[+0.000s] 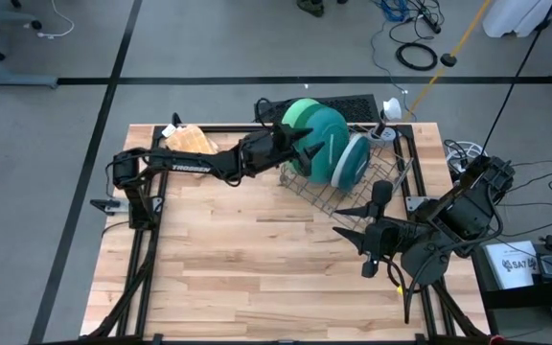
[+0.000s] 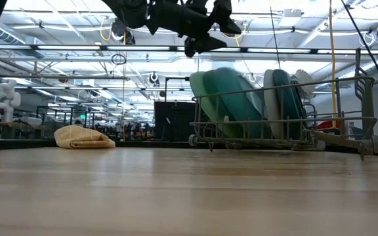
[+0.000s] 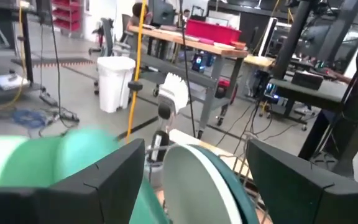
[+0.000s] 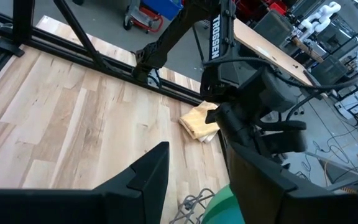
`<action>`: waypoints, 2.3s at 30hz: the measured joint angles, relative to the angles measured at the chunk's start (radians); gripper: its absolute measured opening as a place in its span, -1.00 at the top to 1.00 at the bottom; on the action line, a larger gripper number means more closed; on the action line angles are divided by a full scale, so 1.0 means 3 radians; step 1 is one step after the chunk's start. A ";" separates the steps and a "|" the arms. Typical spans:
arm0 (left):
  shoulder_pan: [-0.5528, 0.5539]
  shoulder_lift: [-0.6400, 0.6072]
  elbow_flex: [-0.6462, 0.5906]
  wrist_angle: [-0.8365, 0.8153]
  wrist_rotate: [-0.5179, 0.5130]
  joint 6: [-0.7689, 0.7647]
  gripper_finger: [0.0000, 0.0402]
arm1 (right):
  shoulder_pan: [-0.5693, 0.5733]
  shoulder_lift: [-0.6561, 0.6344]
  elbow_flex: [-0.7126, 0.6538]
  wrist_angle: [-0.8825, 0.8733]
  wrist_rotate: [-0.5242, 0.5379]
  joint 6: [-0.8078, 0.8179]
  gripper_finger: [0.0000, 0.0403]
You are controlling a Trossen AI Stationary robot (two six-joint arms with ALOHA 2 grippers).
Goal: Sort dishes
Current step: Return to Home Position
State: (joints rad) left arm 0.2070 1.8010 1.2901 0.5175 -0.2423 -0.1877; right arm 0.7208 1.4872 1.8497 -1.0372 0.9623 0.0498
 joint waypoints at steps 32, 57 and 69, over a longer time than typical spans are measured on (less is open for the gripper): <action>-0.1258 -0.1800 -0.1881 0.0365 -0.0197 0.0966 0.97 | -0.0034 0.0013 -0.1971 0.2677 -0.0501 -0.0124 0.96; -0.1580 -0.2746 -0.3875 0.1588 -0.0836 0.1347 0.99 | -0.1229 -0.1470 -0.5871 0.7112 -0.2414 -0.0207 1.00; -0.1230 -0.3716 -0.4277 0.0877 -0.0471 0.1111 0.99 | -0.1270 -0.2753 -0.6119 0.5943 -0.2096 -0.0180 1.00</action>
State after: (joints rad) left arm -0.1621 0.6862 0.0071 0.7806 -0.3837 0.1457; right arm 0.3397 0.6614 0.0139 0.7456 0.3335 -0.0042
